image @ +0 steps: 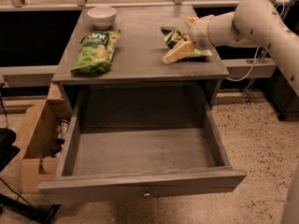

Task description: Place green jalapeno chip bag into top drawer

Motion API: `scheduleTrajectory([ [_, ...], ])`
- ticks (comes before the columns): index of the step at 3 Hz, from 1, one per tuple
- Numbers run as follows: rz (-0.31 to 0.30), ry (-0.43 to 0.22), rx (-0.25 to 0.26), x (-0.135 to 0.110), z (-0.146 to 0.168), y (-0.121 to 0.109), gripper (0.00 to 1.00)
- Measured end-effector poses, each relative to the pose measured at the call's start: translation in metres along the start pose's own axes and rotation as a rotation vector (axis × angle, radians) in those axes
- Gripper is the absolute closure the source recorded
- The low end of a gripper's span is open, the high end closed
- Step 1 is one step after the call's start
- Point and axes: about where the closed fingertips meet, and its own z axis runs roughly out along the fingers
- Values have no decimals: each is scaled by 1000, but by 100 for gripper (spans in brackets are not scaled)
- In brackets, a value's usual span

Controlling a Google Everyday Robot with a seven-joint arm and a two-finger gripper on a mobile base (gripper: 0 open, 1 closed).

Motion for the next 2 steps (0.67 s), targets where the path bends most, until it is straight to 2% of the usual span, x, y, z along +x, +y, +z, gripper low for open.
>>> scheduleTrajectory([
  [1, 49, -13, 2, 16, 13, -15, 0],
  [2, 77, -7, 0, 27, 20, -20, 16],
])
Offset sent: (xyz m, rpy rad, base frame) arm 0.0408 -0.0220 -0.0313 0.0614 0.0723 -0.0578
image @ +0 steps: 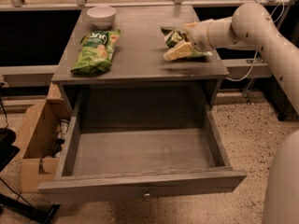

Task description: Place green jalapeno chip bag into top drawer

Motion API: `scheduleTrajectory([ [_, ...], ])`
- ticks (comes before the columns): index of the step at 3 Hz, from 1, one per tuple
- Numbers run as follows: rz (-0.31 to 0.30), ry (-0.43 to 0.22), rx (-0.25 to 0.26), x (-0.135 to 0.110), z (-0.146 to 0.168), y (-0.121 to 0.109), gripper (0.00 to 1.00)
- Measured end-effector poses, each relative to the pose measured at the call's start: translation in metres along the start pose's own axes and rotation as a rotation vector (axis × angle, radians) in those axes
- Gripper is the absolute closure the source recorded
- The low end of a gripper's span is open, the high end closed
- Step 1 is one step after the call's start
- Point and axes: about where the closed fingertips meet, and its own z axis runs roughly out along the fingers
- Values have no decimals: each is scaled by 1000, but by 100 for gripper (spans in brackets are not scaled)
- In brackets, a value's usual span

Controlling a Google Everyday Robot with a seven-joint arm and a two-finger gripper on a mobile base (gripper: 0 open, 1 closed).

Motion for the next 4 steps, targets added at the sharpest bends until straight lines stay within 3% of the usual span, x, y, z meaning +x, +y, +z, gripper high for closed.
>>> scheduleTrajectory([
  [2, 71, -4, -33, 23, 15, 8, 63],
  [3, 72, -5, -39, 23, 18, 10, 86],
  [4, 68, -5, -48, 20, 21, 12, 100],
])
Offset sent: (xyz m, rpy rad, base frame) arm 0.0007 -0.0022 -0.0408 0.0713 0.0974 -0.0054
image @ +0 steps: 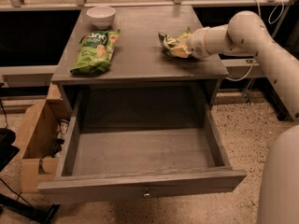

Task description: Place green jalapeno chip bag into top drawer

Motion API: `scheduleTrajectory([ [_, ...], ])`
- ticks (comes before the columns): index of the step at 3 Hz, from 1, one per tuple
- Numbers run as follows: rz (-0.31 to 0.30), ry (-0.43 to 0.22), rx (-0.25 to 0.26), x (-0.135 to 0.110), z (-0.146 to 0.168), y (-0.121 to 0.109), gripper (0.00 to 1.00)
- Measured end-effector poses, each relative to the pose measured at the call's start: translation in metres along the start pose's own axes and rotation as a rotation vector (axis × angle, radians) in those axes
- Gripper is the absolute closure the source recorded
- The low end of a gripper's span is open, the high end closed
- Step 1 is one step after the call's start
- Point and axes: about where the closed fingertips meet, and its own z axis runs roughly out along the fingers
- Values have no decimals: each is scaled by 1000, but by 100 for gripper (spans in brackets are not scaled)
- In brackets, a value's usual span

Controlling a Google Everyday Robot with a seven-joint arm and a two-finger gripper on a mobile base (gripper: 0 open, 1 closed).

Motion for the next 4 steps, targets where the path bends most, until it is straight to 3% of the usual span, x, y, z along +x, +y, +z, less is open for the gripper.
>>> scheduleTrajectory([
  [1, -38, 5, -36, -20, -2, 1, 100],
  [2, -106, 48, -66, -65, -34, 11, 100],
  [3, -133, 86, -70, -94, -69, 24, 100],
  [4, -132, 67, -39, -122, -124, 48, 100],
])
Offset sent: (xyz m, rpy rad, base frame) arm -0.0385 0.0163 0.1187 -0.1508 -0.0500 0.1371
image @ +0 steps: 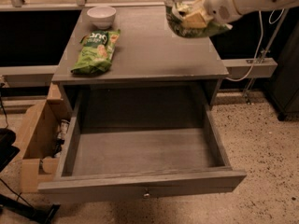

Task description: Place green jalapeno chip bag into top drawer

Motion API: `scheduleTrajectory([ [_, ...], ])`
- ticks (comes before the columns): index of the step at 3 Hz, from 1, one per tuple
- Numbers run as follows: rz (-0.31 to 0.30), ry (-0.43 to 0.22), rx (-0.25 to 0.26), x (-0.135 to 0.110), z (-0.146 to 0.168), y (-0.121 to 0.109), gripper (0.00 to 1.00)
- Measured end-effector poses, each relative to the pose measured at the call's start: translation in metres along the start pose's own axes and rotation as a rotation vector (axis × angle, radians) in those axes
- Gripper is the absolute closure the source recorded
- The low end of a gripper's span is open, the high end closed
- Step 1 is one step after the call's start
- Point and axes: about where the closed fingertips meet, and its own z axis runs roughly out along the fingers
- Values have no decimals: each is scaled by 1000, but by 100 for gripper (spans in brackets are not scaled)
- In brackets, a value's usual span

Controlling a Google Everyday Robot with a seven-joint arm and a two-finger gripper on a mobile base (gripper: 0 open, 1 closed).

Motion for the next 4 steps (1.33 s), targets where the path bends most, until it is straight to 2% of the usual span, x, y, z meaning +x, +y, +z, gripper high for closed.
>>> scheduleTrajectory([
  [1, 24, 33, -69, 12, -30, 57, 100],
  [2, 107, 13, -154, 48, -31, 108, 100],
  [3, 215, -63, -241, 91, -12, 151, 100],
  [4, 293, -157, -287, 128, 9, 187, 100],
])
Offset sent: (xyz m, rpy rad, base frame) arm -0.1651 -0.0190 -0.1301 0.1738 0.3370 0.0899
